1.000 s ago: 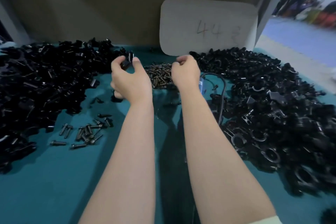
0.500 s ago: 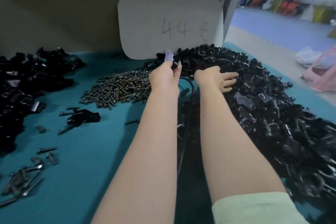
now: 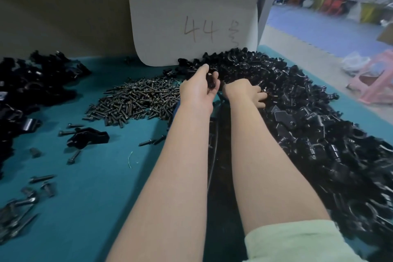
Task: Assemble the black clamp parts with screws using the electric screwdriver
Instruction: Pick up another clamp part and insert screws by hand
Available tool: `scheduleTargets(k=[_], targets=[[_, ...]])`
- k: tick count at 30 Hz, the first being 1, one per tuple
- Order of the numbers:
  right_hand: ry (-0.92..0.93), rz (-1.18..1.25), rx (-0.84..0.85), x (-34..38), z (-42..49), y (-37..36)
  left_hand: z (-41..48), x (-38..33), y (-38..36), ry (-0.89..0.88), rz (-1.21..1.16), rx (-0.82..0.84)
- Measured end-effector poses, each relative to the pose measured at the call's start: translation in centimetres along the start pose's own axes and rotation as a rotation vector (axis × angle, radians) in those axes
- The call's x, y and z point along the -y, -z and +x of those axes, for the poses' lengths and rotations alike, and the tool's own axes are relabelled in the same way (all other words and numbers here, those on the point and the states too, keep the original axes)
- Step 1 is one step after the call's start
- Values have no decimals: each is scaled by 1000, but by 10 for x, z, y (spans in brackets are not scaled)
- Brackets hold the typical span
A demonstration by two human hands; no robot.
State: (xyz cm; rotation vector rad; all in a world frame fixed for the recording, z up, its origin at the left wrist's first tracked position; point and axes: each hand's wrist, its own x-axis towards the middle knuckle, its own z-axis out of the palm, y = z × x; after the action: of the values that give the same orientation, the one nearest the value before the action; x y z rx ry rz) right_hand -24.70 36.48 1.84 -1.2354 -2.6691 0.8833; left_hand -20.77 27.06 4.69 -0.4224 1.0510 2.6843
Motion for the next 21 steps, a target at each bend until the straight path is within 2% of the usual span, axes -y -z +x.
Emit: scheduleTargets(k=[6,11,13,17,21], targets=[[-1,-50,41,0,-4,-1,-1,-3,5,-14,-48,-12],[-7,-43,13,0,-5,0,-1,-3,6,10,-77,-11],[-4,-41,15,-1,-6,0,-2,-4,8,29,-48,-16],[16,-4,22,-2,-9,-2,-4,-9,11,12,190,-86],[51,80,-42,-1,-13,-1,-6,-9,9,-21,99,-17]])
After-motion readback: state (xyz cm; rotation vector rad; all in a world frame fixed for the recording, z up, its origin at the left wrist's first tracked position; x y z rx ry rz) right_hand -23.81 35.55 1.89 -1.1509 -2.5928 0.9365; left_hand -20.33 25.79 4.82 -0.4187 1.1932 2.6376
